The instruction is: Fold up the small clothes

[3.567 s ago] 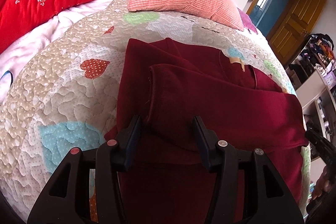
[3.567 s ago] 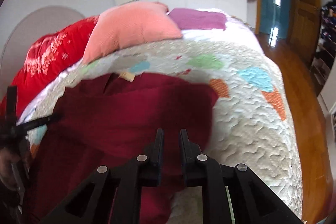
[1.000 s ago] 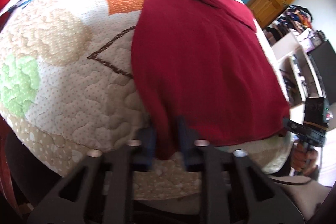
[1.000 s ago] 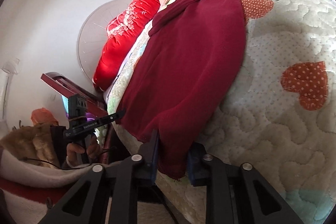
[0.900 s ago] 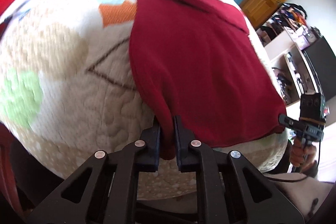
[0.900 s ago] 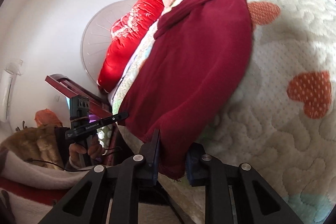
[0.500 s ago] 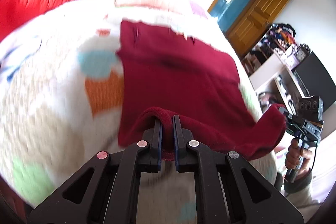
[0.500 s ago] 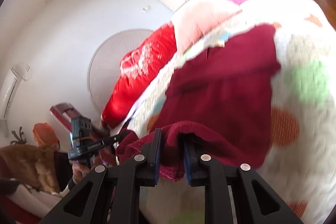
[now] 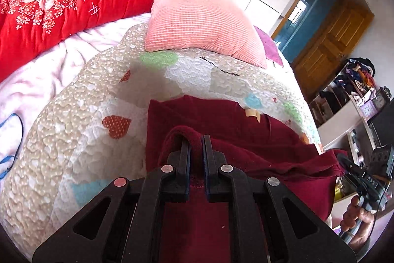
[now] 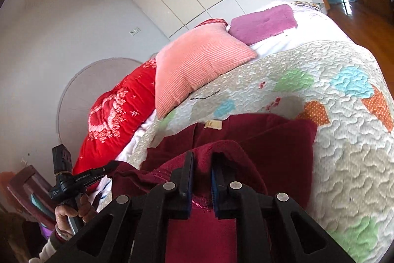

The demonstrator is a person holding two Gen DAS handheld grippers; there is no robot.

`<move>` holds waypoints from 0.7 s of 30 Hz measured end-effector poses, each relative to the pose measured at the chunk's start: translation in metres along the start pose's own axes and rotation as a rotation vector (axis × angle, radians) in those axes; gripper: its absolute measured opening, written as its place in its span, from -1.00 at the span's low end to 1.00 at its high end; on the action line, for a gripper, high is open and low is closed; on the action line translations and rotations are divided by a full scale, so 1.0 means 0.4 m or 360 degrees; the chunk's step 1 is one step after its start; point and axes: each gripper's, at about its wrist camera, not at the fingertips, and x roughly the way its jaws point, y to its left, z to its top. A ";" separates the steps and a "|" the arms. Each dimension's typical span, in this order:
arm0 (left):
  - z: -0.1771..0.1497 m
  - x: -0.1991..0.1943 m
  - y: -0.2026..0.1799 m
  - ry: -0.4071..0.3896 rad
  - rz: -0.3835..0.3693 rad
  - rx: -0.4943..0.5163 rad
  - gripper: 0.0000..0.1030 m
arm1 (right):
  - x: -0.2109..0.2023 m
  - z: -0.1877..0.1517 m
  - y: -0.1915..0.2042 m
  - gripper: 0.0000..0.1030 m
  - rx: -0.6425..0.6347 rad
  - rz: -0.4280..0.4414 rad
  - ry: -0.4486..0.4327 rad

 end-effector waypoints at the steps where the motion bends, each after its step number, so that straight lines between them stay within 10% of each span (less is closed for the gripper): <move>1: 0.013 0.026 0.006 0.0009 0.0003 -0.0020 -0.87 | 0.020 0.008 -0.025 -0.78 0.0030 -0.0023 0.0012; 8: 0.057 0.144 0.028 0.0166 0.0005 -0.0089 -0.60 | 0.093 0.053 -0.127 -0.25 0.0182 -0.0094 -0.0036; 13: 0.082 0.089 0.017 0.0038 0.0033 -0.0025 0.33 | -0.002 0.073 -0.097 -0.11 0.0121 -0.0079 -0.0166; 21: 0.049 0.119 -0.027 0.0084 0.0049 0.0028 0.38 | 0.133 0.032 0.059 -0.28 -0.0417 -0.0347 0.0093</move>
